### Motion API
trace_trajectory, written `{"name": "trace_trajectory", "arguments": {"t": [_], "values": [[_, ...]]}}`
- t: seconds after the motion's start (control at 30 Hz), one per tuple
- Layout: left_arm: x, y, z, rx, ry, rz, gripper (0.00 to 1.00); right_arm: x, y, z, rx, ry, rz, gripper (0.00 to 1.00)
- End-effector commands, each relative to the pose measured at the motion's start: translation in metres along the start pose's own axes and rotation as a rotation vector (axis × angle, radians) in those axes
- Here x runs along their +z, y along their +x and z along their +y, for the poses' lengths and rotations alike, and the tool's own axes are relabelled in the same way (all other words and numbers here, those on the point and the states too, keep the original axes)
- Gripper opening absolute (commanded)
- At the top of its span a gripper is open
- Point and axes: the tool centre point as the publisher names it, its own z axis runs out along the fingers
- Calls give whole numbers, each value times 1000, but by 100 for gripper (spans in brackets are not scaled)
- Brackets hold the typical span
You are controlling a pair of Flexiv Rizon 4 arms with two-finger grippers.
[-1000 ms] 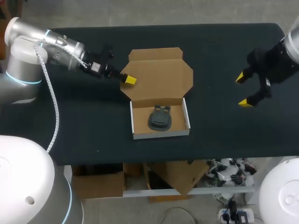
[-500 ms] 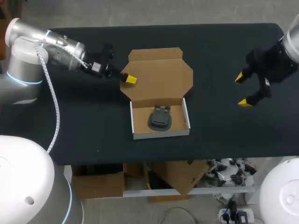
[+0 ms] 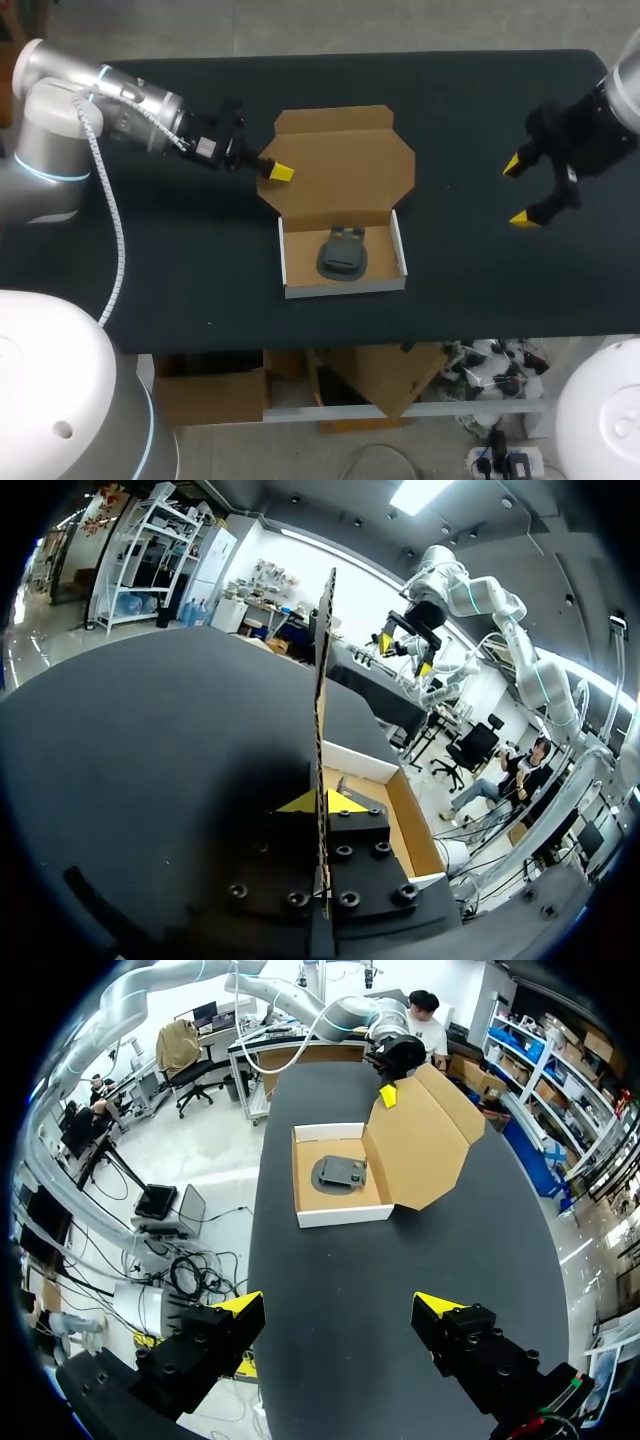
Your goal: Assemble the packaging by folding the flat box into shape, placing the metal phone stand inside, and closing the box properly
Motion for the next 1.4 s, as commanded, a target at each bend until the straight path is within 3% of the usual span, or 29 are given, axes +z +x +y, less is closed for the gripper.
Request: {"name": "trace_trajectory", "arguments": {"t": [0.03, 0.67, 1.13, 1.4], "values": [[1, 1, -1, 8, -5, 0, 0, -2, 2, 0, 0, 2, -1, 100], [0, 5, 0, 43, 4, 3, 0, -11, -1, 9, -26, 18, -2, 100], [0, 5, 0, 43, 4, 3, 0, -18, -48, 44, -98, 111, 65, 100], [0, 5, 0, 43, 4, 3, 0, -21, -63, 65, -134, 146, 72, 100]]}}
